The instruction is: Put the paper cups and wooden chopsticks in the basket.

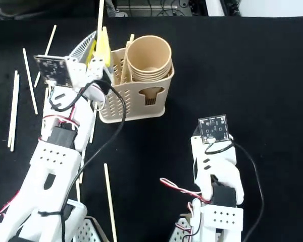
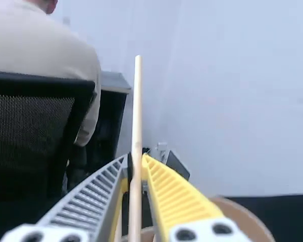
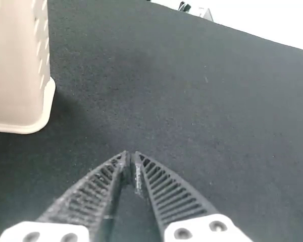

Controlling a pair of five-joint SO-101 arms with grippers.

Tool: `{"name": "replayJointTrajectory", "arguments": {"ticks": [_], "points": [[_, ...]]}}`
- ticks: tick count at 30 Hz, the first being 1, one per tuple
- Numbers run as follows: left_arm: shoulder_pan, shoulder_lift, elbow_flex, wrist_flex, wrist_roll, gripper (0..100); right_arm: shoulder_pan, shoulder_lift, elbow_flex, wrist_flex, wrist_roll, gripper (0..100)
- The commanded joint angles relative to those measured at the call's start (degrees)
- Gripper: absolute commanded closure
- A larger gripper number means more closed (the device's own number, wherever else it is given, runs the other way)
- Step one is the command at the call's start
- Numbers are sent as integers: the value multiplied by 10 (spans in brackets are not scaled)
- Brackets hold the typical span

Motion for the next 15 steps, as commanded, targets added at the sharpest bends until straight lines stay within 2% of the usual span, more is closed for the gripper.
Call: {"name": "replayJointTrajectory", "arguments": {"ticks": [1, 7, 12, 15], "points": [[-8, -14, -91, -10, 13, 971, -5, -6, -3, -9, 6, 985], [-25, -13, -114, -36, 53, 972, -4, -6, -3, -10, 6, 985], [-63, -54, -7, -156, 58, 972, -5, -6, -2, -19, 6, 985], [-65, -124, 85, -218, 8, 972, -6, -6, -1, -20, 6, 985]]}}
